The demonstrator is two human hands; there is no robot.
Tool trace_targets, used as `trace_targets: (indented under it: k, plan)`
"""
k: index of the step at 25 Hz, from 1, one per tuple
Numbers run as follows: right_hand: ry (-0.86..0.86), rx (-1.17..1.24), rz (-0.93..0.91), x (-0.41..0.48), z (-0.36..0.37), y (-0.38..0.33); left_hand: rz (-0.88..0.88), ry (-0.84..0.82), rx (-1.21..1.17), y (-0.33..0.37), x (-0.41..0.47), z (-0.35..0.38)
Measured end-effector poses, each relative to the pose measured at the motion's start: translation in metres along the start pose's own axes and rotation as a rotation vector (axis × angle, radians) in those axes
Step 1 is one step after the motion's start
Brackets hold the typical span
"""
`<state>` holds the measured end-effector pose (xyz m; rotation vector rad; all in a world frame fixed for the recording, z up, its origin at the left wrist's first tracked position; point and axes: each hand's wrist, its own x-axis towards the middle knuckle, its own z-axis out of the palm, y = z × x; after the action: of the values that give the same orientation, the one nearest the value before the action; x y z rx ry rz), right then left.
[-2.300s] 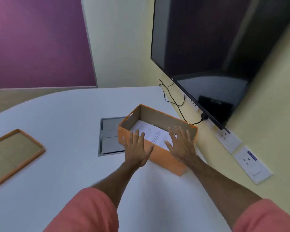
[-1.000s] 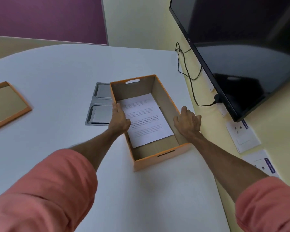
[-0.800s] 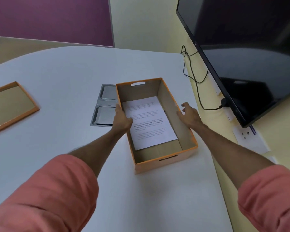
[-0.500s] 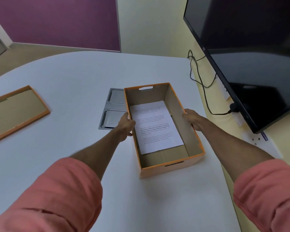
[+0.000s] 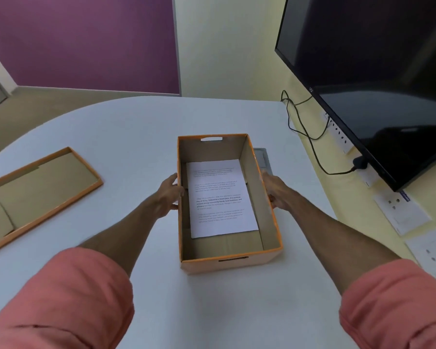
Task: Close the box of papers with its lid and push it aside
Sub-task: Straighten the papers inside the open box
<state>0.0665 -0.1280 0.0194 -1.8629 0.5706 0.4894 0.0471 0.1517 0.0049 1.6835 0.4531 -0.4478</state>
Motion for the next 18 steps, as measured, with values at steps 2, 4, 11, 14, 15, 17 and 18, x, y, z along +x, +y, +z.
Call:
trace_targets:
  k: [2, 4, 11, 14, 15, 17, 18]
  plan:
    - [-0.046, 0.046, 0.024, -0.018, 0.022, -0.002, -0.017, -0.013, 0.026, -0.005, -0.008, -0.029]
    - [-0.058, 0.039, 0.023, -0.032, 0.043, 0.0, -0.026, -0.044, 0.029, -0.011, -0.019, -0.054]
    - [0.107, -0.086, -0.01, -0.07, 0.11, 0.022, -0.043, -0.059, 0.055, -0.041, -0.053, -0.098]
    - [0.166, -0.139, -0.011, -0.079, 0.119, 0.034, -0.054, -0.067, 0.057, -0.052, -0.059, -0.098]
    - [0.178, -0.141, -0.01, -0.082, 0.119, 0.038, -0.059, -0.067, 0.058, -0.056, -0.061, -0.097]
    - [0.191, -0.146, -0.003, -0.086, 0.117, 0.047, -0.062, -0.068, 0.062, -0.062, -0.065, -0.093]
    - [0.196, -0.154, -0.003, -0.088, 0.115, 0.051, -0.062, -0.068, 0.063, -0.065, -0.067, -0.089]
